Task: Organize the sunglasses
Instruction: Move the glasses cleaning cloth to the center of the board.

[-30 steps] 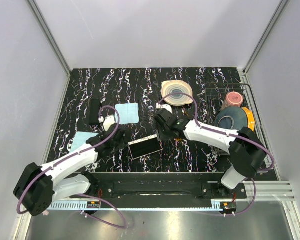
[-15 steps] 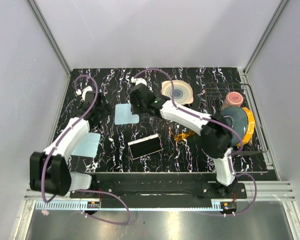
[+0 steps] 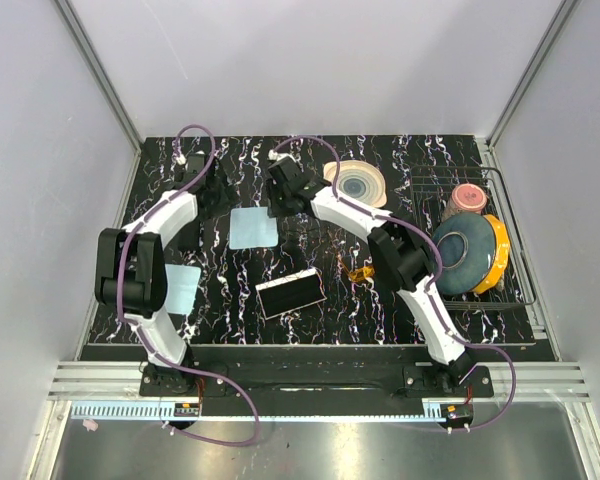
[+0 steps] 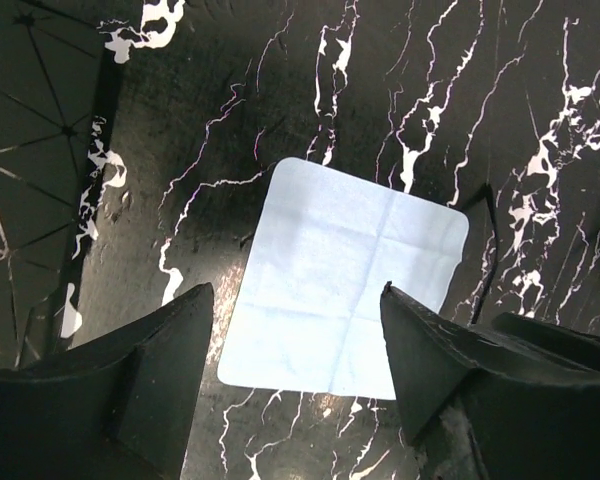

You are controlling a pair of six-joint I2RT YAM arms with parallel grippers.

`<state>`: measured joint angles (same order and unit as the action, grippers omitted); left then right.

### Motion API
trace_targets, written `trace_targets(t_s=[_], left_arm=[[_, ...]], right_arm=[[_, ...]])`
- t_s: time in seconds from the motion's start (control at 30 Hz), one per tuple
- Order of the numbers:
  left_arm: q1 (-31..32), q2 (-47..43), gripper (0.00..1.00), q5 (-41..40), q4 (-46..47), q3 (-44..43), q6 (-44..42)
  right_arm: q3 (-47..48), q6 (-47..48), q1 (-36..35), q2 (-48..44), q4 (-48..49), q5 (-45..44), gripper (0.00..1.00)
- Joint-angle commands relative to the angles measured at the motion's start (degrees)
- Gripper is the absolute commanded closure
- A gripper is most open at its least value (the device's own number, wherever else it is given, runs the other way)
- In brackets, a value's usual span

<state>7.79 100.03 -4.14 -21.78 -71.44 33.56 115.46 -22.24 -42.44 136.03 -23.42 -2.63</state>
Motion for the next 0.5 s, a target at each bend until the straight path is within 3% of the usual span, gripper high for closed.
trace_targets(t_s=[0.0,0.23,0.47], left_arm=[[-0.67,2.45,0.28,1.42,2.8,-3.44,-1.04],[-0.76,5.7,0.3,0.1,1.83,-3.8,-1.39],[-0.76,5.01,0.34,-2.1,-0.19,0.59,1.06]], right_arm=[[4.16,1.67,2.18,0.82,0.74,2.46,0.6],[4.25,2.47,3.15,0.29,-0.22,0.61,0.6],[2.76,2.81,2.62,-2.78,0.39,4.13,0.6]])
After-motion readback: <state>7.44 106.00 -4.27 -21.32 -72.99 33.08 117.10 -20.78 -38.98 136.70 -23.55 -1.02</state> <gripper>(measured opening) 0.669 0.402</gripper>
